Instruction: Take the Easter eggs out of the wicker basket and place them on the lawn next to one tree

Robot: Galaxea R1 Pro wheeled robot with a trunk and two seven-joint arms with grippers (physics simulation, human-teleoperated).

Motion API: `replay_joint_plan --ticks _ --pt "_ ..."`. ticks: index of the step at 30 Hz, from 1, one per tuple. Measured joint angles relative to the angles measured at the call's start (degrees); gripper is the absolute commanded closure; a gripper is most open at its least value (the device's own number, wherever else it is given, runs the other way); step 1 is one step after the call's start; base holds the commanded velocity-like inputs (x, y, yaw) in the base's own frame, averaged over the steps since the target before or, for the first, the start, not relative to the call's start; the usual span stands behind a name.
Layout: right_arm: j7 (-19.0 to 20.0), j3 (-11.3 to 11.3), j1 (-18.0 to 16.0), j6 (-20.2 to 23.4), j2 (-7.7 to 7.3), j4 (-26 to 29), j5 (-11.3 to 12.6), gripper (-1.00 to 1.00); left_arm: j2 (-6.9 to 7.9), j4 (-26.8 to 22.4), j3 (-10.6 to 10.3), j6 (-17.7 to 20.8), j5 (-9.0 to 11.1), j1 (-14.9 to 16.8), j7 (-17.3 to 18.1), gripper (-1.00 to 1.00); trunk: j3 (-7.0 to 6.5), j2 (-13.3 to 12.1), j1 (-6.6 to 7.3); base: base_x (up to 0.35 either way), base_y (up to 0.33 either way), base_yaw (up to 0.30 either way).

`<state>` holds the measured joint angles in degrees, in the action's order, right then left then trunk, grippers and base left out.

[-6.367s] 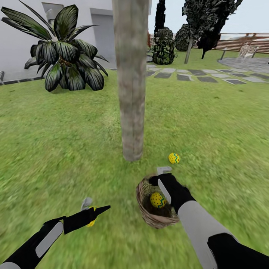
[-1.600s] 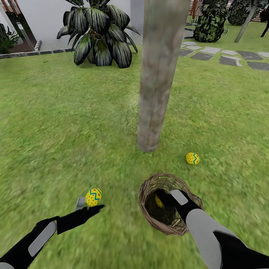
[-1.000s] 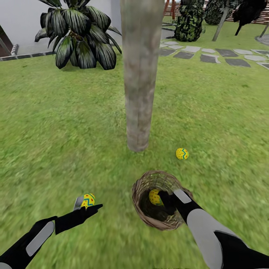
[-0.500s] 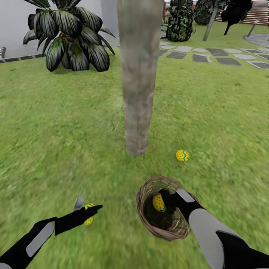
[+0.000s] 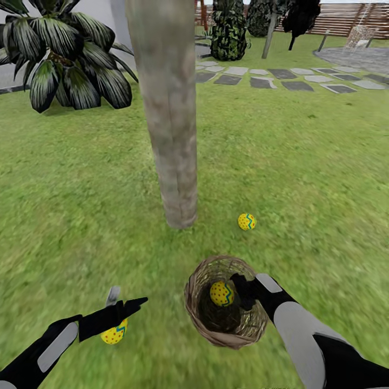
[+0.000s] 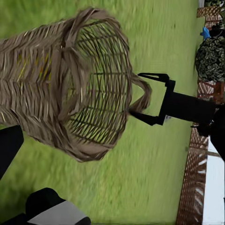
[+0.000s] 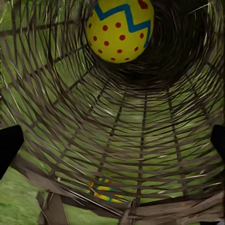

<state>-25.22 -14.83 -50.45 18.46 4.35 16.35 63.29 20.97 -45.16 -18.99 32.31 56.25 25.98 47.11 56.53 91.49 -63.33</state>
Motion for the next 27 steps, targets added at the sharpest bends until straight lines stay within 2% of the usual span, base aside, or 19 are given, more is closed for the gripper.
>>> replay_joint_plan --ticks 6,27 --pt "0.0 0.0 0.0 0.0 0.04 0.0 0.0 -1.0 0.03 0.0 0.0 0.0 0.1 0.0 0.0 -1.0 -0.12 0.0 0.0 0.161 0.142 -0.158" --pt "0.0 0.0 0.0 0.0 -0.04 -0.2 -0.1 -1.0 0.04 0.1 0.0 0.0 0.2 0.0 0.0 -1.0 -0.13 0.0 0.0 0.019 0.068 -0.003"
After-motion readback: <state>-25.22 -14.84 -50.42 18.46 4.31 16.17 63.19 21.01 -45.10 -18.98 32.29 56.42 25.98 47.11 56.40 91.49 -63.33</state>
